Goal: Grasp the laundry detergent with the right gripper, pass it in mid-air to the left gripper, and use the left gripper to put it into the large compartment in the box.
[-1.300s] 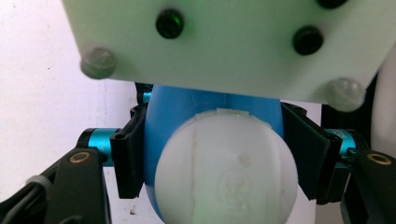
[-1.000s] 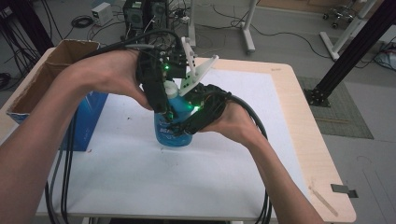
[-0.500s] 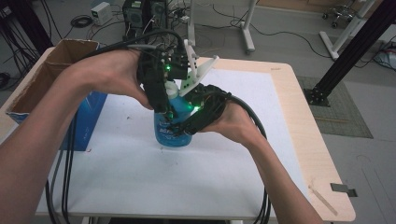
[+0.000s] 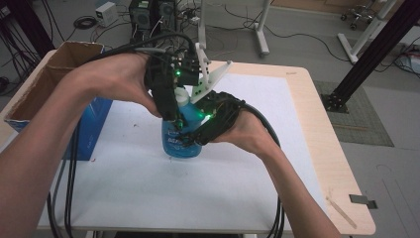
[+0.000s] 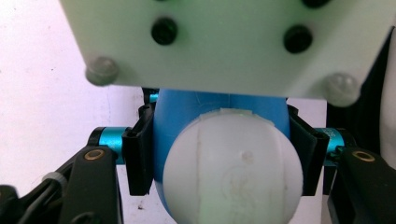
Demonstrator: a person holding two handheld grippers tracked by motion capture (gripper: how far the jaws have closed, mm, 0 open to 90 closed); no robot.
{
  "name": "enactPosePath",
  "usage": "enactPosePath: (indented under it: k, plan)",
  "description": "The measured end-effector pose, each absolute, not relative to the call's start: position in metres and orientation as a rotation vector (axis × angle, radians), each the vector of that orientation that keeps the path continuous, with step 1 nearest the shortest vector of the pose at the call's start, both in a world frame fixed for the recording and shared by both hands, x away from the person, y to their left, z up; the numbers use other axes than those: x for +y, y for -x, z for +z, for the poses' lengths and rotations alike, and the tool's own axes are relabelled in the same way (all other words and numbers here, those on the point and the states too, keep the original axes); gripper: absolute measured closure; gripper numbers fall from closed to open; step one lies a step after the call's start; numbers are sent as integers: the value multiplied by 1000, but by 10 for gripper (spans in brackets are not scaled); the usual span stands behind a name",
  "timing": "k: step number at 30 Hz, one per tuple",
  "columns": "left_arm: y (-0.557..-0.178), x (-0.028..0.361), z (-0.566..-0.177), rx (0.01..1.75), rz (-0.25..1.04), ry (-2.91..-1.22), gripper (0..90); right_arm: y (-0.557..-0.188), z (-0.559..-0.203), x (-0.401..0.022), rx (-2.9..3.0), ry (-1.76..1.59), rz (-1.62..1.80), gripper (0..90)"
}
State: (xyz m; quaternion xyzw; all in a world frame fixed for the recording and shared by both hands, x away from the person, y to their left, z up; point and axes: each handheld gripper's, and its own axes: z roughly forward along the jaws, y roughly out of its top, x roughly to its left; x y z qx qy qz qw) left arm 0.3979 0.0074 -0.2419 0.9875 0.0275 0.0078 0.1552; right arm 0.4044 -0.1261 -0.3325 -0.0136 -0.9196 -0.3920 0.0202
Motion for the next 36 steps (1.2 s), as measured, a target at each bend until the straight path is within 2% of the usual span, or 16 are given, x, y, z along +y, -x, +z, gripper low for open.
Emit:
enactPosePath:
  k: [4, 15, 24, 36]
  plan:
    - [-398, 11, -240, 98, 31, -2837, 379, -404, -332, -128, -2877, 64, -1204, 361]
    - [-398, 23, -233, 129, 44, -2852, 379, -402, -328, -144, -2943, 161, -1165, 297]
    - [-402, 38, -211, 183, 51, -2884, 379, -397, -321, -171, -2998, 265, -1109, 232]
    - [-411, 66, -175, 317, 77, -2887, 379, -388, -313, -203, -3093, 415, -1008, 196]
